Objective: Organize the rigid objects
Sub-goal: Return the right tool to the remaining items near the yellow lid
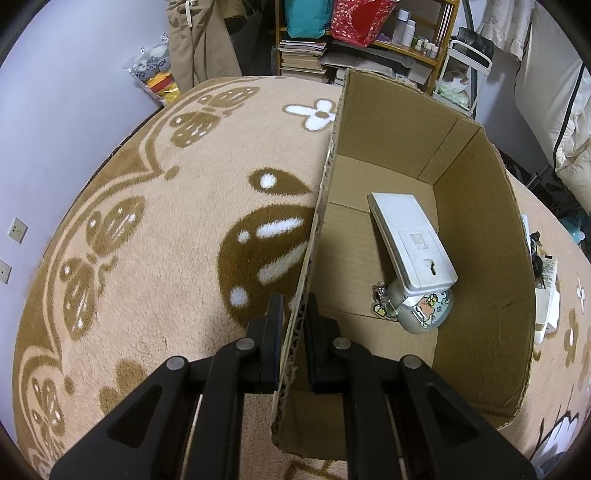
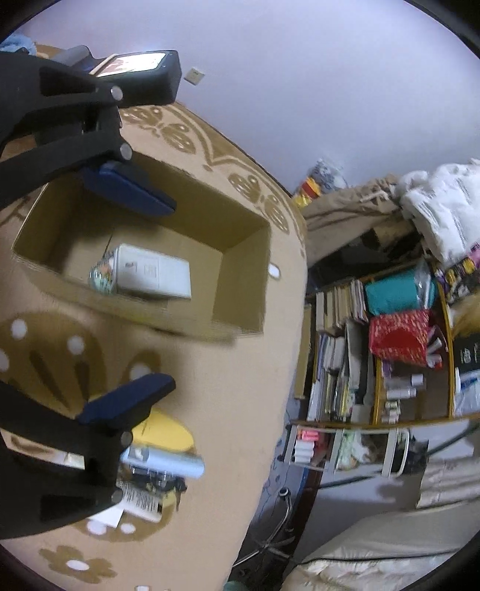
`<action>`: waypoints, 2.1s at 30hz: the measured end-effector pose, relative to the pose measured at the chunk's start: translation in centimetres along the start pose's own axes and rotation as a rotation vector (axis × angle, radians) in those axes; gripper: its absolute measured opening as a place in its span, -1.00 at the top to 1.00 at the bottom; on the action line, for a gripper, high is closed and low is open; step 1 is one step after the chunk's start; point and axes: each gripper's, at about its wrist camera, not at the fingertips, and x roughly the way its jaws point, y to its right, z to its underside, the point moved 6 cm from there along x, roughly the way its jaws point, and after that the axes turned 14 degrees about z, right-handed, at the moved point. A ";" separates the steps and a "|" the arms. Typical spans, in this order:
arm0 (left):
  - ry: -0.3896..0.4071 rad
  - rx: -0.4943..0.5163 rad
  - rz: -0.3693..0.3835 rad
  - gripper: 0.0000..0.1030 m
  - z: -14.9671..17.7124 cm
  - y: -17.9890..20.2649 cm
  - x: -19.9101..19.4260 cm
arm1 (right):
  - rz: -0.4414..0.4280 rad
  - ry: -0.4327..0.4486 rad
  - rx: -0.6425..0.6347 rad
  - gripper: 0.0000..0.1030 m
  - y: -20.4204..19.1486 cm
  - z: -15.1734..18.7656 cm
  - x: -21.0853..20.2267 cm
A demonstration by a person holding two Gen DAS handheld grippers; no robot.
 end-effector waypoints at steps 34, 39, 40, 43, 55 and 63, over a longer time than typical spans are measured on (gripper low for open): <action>-0.007 0.017 -0.018 0.79 -0.1 0.1 0.0 | 0.248 -0.071 -0.159 -0.58 12.8 8.3 5.5; -0.008 0.023 -0.021 0.79 -0.1 0.1 0.1 | 0.220 -0.102 -0.145 -0.45 12.7 8.6 6.2; -0.007 0.023 -0.021 0.79 -0.1 0.2 0.1 | 0.213 -0.104 -0.143 -0.41 12.6 8.7 6.4; -0.008 0.022 -0.020 0.79 -0.1 0.2 0.1 | 0.207 -0.111 -0.139 -0.22 12.4 8.8 6.8; -0.008 0.021 -0.020 0.79 -0.1 0.1 0.1 | 0.241 -0.114 -0.151 -0.27 12.5 9.1 7.8; -0.011 0.005 -0.004 0.79 0.0 -0.2 0.2 | 0.241 -0.125 -0.166 -0.33 12.2 9.4 7.5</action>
